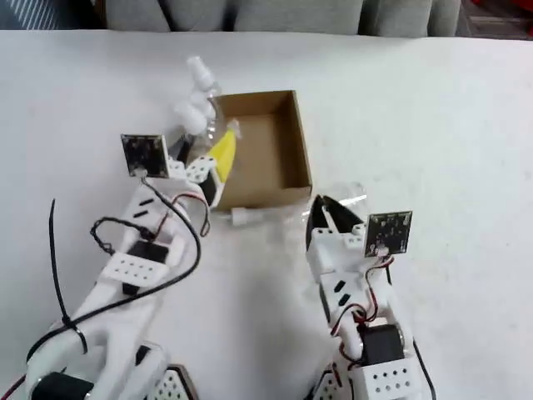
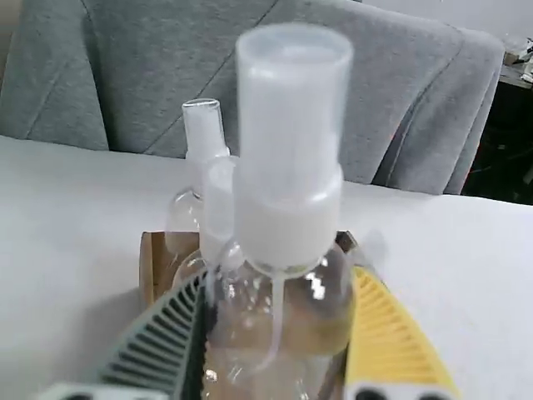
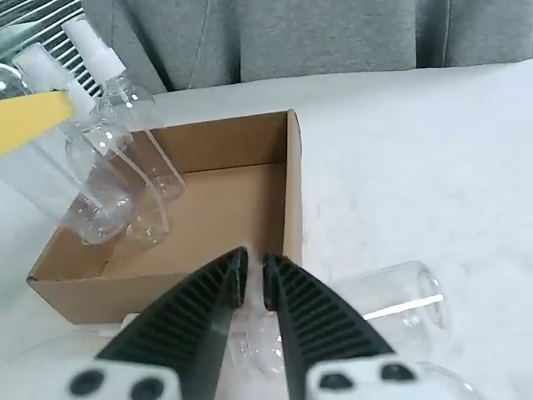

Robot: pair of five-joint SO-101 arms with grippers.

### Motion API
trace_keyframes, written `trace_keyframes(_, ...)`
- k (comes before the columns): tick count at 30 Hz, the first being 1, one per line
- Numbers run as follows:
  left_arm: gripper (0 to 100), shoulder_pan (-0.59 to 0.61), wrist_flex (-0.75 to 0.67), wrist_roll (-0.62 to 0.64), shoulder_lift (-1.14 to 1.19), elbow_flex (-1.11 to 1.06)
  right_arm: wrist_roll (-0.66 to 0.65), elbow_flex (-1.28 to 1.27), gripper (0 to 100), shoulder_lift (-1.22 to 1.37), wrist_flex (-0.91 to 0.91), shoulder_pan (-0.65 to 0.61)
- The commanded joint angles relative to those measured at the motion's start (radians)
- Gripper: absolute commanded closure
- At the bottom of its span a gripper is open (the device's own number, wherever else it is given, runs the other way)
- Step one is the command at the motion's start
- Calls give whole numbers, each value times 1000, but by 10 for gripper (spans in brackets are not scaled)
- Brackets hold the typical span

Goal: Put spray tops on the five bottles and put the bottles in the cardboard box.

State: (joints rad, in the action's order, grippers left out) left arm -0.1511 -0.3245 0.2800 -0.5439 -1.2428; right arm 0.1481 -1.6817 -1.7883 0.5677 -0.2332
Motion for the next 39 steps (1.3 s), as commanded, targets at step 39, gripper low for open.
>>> trace_keyframes(39,980,39,-35,-15,1,-9,-104,-8,981,-15,59,24)
